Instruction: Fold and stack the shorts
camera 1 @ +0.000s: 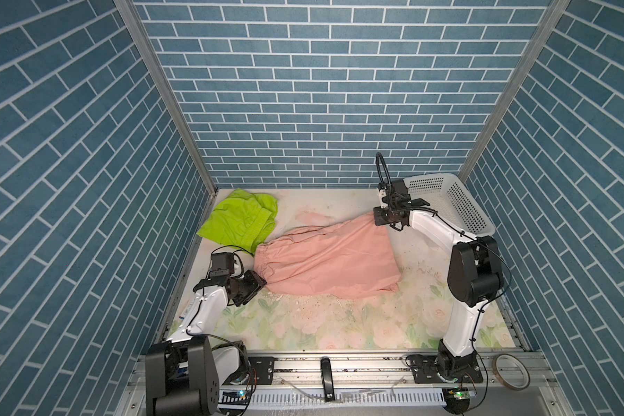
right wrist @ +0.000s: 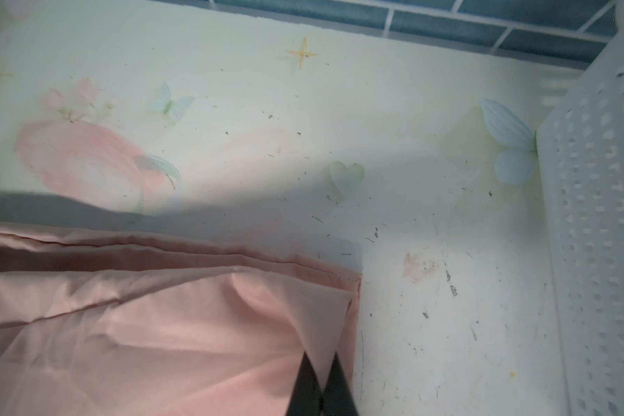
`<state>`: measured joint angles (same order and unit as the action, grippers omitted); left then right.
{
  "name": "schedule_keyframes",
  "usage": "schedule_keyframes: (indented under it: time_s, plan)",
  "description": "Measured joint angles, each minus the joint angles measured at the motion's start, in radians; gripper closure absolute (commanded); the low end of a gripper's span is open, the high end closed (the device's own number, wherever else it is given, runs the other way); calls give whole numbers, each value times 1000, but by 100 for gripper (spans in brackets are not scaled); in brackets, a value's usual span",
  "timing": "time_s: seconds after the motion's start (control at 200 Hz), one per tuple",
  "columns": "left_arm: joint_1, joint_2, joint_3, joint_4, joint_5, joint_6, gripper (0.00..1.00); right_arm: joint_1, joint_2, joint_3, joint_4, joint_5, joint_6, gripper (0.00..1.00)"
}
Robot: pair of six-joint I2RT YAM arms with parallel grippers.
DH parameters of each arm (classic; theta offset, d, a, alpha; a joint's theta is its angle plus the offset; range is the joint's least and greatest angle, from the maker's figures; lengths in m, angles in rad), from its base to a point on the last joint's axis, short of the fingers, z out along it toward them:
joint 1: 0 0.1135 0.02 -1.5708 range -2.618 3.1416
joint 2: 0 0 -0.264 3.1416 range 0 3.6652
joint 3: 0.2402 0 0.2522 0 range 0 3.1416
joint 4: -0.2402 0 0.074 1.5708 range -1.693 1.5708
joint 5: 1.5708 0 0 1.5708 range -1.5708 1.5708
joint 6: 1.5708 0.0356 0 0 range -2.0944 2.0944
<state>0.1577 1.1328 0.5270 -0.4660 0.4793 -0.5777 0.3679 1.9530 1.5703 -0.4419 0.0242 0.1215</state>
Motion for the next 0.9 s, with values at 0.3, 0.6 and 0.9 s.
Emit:
schedule_keyframes:
  time_s: [0.3, 0.6, 0.9]
  plan:
    - [0, -59, 114, -122, -35, 21, 0, -21, 43, 5, -28, -10, -6, 44]
    - [0, 88, 324, -32, -51, 58, 0, -27, -286, -243, -47, -81, 50, 40]
    - [-14, 359, 389, 84, -31, 98, 3, -22, -584, -742, -86, -145, 190, 38]
